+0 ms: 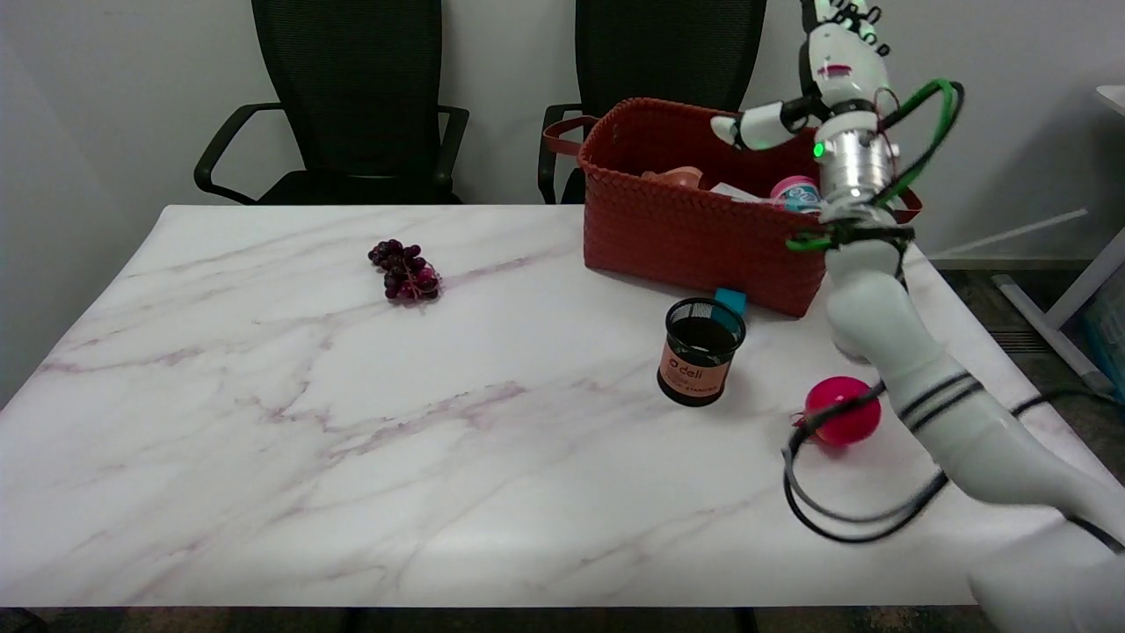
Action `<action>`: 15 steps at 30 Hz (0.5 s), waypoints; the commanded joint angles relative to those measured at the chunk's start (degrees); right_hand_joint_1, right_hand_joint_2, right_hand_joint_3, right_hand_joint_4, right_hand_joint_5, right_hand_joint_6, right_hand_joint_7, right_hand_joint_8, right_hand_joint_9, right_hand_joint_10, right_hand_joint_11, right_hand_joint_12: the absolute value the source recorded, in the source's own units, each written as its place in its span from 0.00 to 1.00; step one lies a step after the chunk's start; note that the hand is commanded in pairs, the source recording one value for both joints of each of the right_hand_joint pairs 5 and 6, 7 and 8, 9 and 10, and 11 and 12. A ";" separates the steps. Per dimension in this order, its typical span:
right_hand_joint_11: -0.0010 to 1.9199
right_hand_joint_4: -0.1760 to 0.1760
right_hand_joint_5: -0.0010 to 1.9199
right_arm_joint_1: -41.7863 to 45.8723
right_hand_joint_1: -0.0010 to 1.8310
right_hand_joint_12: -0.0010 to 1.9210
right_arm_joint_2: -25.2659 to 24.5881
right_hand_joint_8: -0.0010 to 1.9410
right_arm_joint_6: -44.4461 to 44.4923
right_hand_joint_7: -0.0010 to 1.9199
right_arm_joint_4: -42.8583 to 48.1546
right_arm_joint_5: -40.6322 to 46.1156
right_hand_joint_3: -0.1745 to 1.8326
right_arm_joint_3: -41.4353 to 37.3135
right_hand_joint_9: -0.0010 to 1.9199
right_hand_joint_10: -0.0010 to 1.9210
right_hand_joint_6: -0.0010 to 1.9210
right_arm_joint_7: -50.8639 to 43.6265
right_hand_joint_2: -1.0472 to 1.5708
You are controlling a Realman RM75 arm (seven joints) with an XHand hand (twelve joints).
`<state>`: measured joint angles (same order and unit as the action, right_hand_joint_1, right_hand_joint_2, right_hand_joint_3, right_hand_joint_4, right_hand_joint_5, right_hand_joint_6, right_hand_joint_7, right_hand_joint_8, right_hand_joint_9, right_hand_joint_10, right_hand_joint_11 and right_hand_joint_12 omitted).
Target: Place the wooden rectangular block into the brown storage basket.
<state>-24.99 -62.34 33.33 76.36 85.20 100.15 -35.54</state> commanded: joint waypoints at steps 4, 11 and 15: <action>0.00 0.50 0.05 41.02 0.64 0.00 -2.73 0.11 22.10 0.11 36.57 -17.15 0.39 -3.67 0.12 0.12 0.05 -18.99 0.51; 0.00 0.50 0.05 45.02 0.65 0.00 -3.23 0.12 32.51 0.13 29.59 -21.72 0.41 -0.68 0.13 0.13 0.05 -17.19 0.50; 0.00 0.50 0.05 46.32 0.65 0.00 -2.92 0.12 37.53 0.12 28.78 -23.34 0.42 2.49 0.13 0.13 0.05 -17.27 0.50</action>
<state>2.67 -63.23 48.08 97.90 73.71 95.89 -47.81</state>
